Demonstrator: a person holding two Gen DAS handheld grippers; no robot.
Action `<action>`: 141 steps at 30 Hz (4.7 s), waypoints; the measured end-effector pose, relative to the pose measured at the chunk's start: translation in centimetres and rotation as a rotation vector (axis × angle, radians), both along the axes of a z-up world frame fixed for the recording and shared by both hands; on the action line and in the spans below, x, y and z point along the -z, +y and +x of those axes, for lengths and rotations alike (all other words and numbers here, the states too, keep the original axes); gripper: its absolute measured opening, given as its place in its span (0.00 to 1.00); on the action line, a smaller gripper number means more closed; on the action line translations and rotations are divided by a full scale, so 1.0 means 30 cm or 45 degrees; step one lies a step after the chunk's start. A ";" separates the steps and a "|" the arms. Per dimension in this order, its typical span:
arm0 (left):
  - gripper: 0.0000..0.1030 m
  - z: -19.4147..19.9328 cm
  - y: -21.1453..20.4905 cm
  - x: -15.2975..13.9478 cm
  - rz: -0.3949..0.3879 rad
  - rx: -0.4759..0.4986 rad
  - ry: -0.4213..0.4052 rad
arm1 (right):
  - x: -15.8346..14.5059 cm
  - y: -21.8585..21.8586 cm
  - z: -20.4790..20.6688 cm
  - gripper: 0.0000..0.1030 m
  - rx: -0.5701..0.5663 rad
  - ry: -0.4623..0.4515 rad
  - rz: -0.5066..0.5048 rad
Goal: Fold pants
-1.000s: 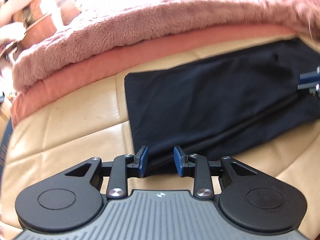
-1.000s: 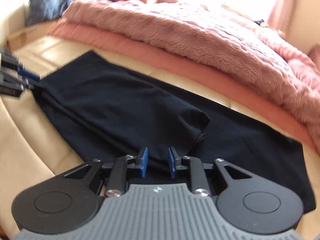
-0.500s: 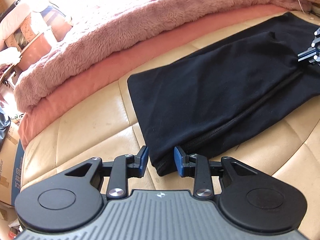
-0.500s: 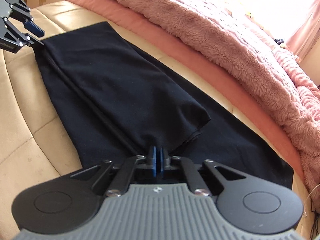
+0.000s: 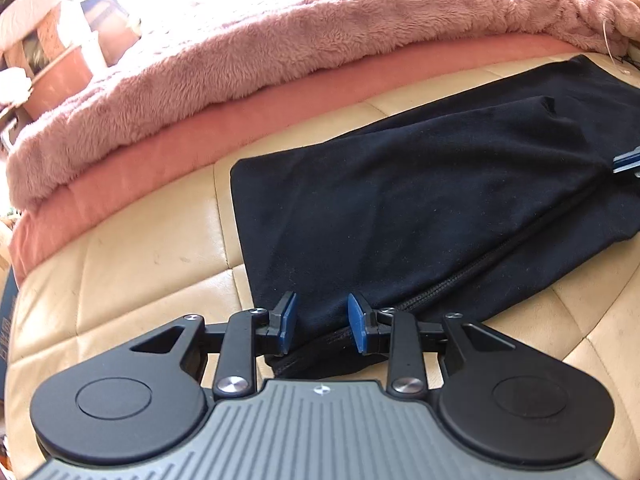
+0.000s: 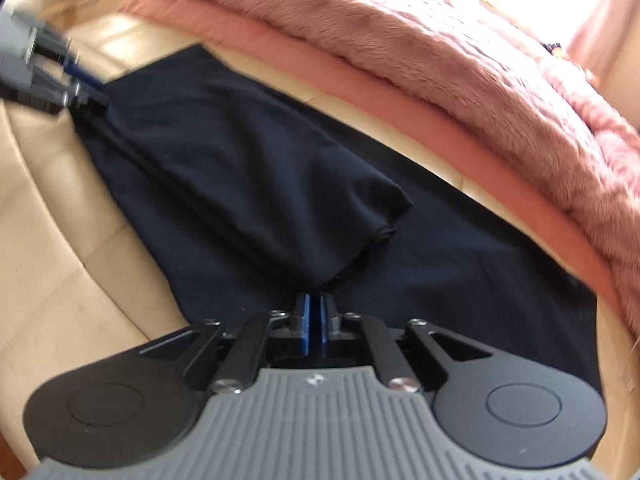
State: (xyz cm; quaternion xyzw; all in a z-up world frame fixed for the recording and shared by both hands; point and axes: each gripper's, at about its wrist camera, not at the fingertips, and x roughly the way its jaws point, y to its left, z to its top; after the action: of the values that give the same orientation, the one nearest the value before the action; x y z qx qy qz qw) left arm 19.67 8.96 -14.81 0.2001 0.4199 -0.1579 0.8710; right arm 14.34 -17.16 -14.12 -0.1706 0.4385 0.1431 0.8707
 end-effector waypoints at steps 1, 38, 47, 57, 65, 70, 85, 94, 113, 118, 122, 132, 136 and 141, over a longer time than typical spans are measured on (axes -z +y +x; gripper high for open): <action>0.36 0.000 0.001 -0.001 -0.009 -0.004 0.002 | -0.018 -0.023 0.000 0.28 0.046 0.001 0.062; 0.36 -0.036 0.062 -0.190 -0.258 -0.339 -0.119 | -0.355 -0.140 0.299 0.00 0.483 0.114 1.087; 0.36 -0.063 0.049 -0.280 -0.307 -0.312 -0.199 | -0.797 -0.210 0.301 0.00 0.246 -0.038 1.010; 0.36 -0.006 -0.067 -0.238 -0.323 -0.231 -0.159 | -0.675 -0.738 0.335 0.00 0.574 0.066 0.835; 0.36 0.076 -0.151 -0.144 -0.292 -0.201 -0.057 | -0.143 -0.992 0.322 0.00 0.893 0.282 0.686; 0.36 0.098 -0.170 -0.101 -0.262 -0.195 -0.020 | -0.064 -1.029 0.307 0.00 0.895 0.279 0.690; 0.36 0.153 -0.221 -0.034 -0.253 -0.195 0.057 | 0.009 -0.975 0.369 0.00 0.755 0.185 0.441; 0.36 0.168 -0.227 -0.033 -0.257 -0.194 0.050 | -0.203 -0.901 0.316 0.00 0.578 -0.086 0.355; 0.35 0.276 -0.246 -0.039 -0.383 -0.244 0.060 | -0.071 -0.978 0.329 0.12 0.749 -0.113 0.245; 0.29 0.363 -0.254 -0.010 -0.532 -0.312 0.112 | -0.042 -0.921 0.398 0.07 0.687 -0.112 0.285; 0.29 0.421 -0.256 0.033 -0.580 -0.334 0.120 | 0.007 -0.919 0.444 0.06 0.711 -0.115 0.265; 0.23 0.521 -0.310 0.080 -0.400 -0.290 0.053 | 0.072 -0.969 0.488 0.01 0.778 -0.137 0.221; 0.23 0.482 -0.254 0.032 -0.425 -0.358 0.017 | 0.020 -0.976 0.444 0.06 0.830 -0.170 0.202; 0.23 0.302 -0.212 -0.032 -0.496 -0.299 0.000 | -0.049 -0.877 0.291 0.10 0.686 -0.209 0.277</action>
State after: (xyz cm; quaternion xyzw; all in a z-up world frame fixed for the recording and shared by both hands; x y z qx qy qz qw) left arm 28.72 2.61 -13.84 -0.0222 0.4018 -0.1337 0.9056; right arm 23.07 -43.47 -12.64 0.0351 0.3784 -0.0614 0.9229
